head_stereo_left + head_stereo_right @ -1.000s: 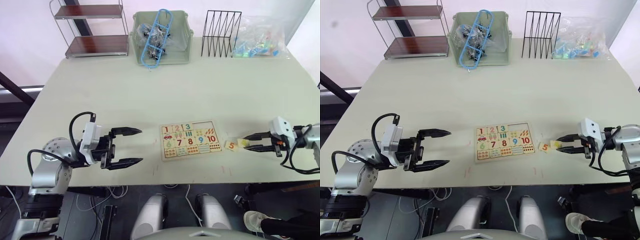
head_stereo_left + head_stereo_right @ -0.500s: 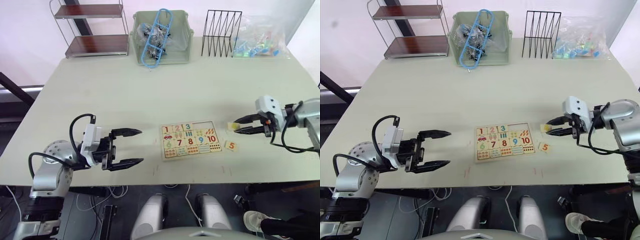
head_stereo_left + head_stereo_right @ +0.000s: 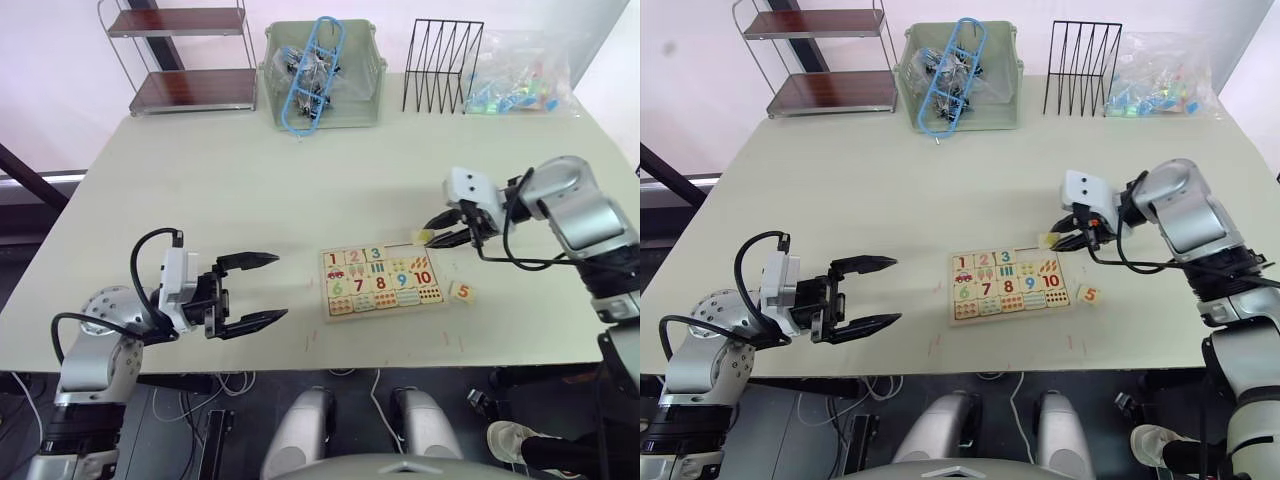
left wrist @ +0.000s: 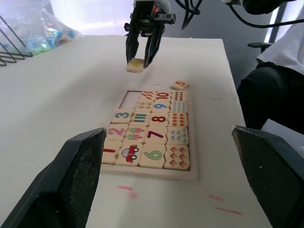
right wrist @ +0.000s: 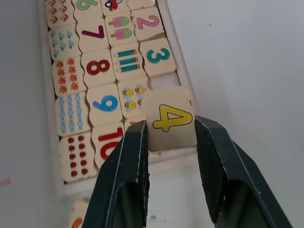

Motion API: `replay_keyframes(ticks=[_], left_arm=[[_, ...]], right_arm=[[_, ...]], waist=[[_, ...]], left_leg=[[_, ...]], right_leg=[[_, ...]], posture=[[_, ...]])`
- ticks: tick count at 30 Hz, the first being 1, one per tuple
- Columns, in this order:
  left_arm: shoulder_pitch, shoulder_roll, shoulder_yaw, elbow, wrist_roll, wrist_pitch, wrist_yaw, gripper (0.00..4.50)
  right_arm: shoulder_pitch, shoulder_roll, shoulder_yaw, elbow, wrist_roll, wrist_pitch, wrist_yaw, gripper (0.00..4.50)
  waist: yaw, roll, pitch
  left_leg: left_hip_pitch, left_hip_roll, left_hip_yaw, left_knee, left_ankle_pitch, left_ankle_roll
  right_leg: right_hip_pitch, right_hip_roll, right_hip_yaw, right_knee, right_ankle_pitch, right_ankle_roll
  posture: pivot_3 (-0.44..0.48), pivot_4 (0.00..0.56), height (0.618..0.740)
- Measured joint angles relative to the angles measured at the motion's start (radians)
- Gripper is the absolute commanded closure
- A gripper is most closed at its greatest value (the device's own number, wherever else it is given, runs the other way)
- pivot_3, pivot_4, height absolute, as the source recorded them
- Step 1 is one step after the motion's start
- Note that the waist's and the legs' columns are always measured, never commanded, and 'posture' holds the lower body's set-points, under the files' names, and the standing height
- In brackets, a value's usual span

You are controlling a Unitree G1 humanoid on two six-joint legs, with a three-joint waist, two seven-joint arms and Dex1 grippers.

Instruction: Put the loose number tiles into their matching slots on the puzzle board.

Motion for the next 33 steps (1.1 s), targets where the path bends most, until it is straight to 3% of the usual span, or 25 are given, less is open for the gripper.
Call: replay_keyframes(ticks=[16,33], left_arm=[[0.036,-0.009,0.005,-0.031,0.0,0.003,0.064,0.0],[0.06,-0.01,0.006,-0.054,-0.001,0.003,0.103,0.0]], right_arm=[[-0.183,0.136,0.2,0.098,-0.191,0.144,-0.002,3.62],[-0.218,0.206,0.257,0.152,-0.283,0.161,0.014,3.62]], waist=[[-0.003,0.0,0.0],[-0.005,0.0,0.0]], left_leg=[[0.0,-0.001,0.0,-0.001,0.0,0.0],[0.0,-0.001,0.0,-0.001,0.0,-0.001]], right_leg=[[-0.001,0.0,0.0,0.0,0.0,0.0],[-0.004,0.001,0.0,0.001,0.0,0.0]], posture=[[0.0,0.15,0.739],[0.0,0.15,0.739]])
